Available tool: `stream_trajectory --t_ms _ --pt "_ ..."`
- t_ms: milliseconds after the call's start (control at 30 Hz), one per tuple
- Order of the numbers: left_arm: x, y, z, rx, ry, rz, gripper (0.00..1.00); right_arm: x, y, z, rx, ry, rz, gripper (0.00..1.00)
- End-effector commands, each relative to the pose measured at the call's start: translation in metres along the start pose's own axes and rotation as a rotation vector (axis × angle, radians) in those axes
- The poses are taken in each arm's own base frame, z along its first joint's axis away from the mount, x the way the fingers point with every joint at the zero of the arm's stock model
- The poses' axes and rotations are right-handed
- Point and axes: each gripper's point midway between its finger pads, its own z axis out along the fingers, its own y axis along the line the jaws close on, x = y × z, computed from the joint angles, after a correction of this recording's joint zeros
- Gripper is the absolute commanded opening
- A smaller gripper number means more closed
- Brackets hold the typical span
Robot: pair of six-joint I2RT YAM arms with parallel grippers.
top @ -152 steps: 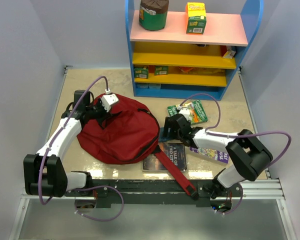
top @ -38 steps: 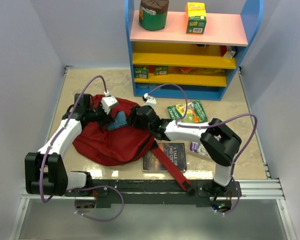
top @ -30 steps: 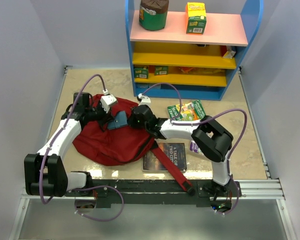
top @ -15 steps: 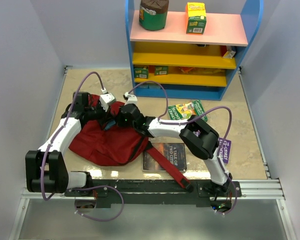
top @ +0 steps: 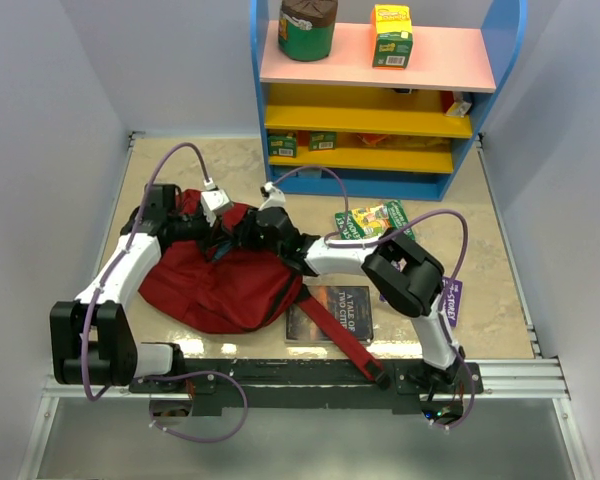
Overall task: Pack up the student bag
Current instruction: Place the personal item in the student bag.
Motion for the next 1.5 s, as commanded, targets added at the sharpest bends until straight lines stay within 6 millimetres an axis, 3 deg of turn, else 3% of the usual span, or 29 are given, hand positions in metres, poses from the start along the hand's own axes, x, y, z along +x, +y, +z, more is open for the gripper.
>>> stream_trajectory --t_ms 0,67,133,167,333,433,500,533,600,700,767,800,833,900,1133,1200,1233,1267,1300,1333,1367,1400,1433,1467 --pt "-0.029 -0.019 -0.011 0.099 -0.105 0.097 0.0 -0.054 0.024 -0.026 -0.113 -0.124 0.092 0.25" --pt "-0.025 -0.017 -0.013 0.084 -0.106 0.099 0.0 -0.054 0.004 -0.039 -0.046 -0.143 0.029 0.18" --pt "-0.025 -0.016 -0.013 0.08 -0.106 0.094 0.0 -0.058 0.005 -0.052 -0.046 -0.152 0.0 0.07" --pt "-0.021 -0.008 -0.016 0.053 -0.101 0.075 0.0 -0.048 -0.006 -0.057 -0.023 -0.131 -0.009 0.0" --pt "-0.019 -0.003 -0.014 0.043 -0.099 0.067 0.0 -0.02 -0.012 -0.071 0.016 -0.096 -0.07 0.0" --pt "-0.018 -0.003 -0.014 0.039 -0.095 0.068 0.0 -0.002 -0.006 -0.078 -0.018 -0.082 -0.096 0.0" --pt "-0.018 -0.003 -0.014 0.039 -0.095 0.068 0.0 0.014 0.001 -0.072 -0.025 -0.046 -0.126 0.0" --pt "-0.018 -0.003 -0.013 0.042 -0.096 0.065 0.0 0.013 0.013 -0.068 -0.04 -0.048 -0.145 0.0" --pt "-0.02 -0.004 -0.013 0.047 -0.105 0.067 0.0 0.027 0.008 -0.058 -0.01 -0.019 -0.168 0.0" --pt "-0.024 -0.005 -0.014 0.055 -0.117 0.067 0.0 0.024 0.01 -0.044 -0.011 -0.048 -0.164 0.0" --pt "-0.026 -0.007 -0.014 0.068 -0.127 0.067 0.0 0.02 0.022 -0.034 -0.028 -0.059 -0.152 0.0" --pt "-0.026 -0.007 -0.014 0.071 -0.129 0.067 0.0 0.026 0.015 -0.024 -0.006 -0.054 -0.151 0.0" --pt "-0.027 -0.009 -0.013 0.082 -0.133 0.064 0.0 0.017 0.03 -0.016 -0.025 -0.074 -0.14 0.0" --pt "-0.029 -0.012 -0.013 0.102 -0.139 0.069 0.0 0.024 0.025 -0.002 -0.002 -0.066 -0.139 0.0" --pt "-0.027 -0.027 -0.014 0.197 -0.139 0.075 0.0 0.0 0.062 0.018 -0.098 -0.159 -0.098 0.0" --pt "-0.024 -0.028 -0.015 0.205 -0.13 0.076 0.0 -0.007 0.068 0.012 -0.119 -0.182 -0.09 0.0" --pt "-0.024 -0.029 -0.015 0.206 -0.125 0.079 0.0 0.001 0.055 0.007 -0.104 -0.166 -0.097 0.0" --pt "-0.023 -0.029 -0.015 0.205 -0.12 0.082 0.0 -0.014 0.066 -0.005 -0.144 -0.199 -0.081 0.0" --pt "-0.021 -0.029 -0.015 0.202 -0.116 0.089 0.0 -0.017 0.064 -0.012 -0.146 -0.206 -0.086 0.0" --pt "-0.018 -0.028 -0.015 0.196 -0.108 0.087 0.0 -0.011 0.047 -0.021 -0.116 -0.191 -0.097 0.0" --pt "-0.018 -0.028 -0.014 0.197 -0.107 0.088 0.0 -0.028 0.054 -0.036 -0.126 -0.232 -0.088 0.0" --pt "-0.016 -0.028 -0.014 0.194 -0.104 0.089 0.0 -0.033 0.051 -0.045 -0.123 -0.245 -0.088 0.0" --pt "-0.015 -0.028 -0.014 0.195 -0.103 0.087 0.0 -0.024 0.031 -0.053 -0.089 -0.229 -0.097 0.0" --pt "-0.014 -0.028 -0.013 0.196 -0.103 0.087 0.0 -0.03 0.026 -0.06 -0.076 -0.256 -0.093 0.0"
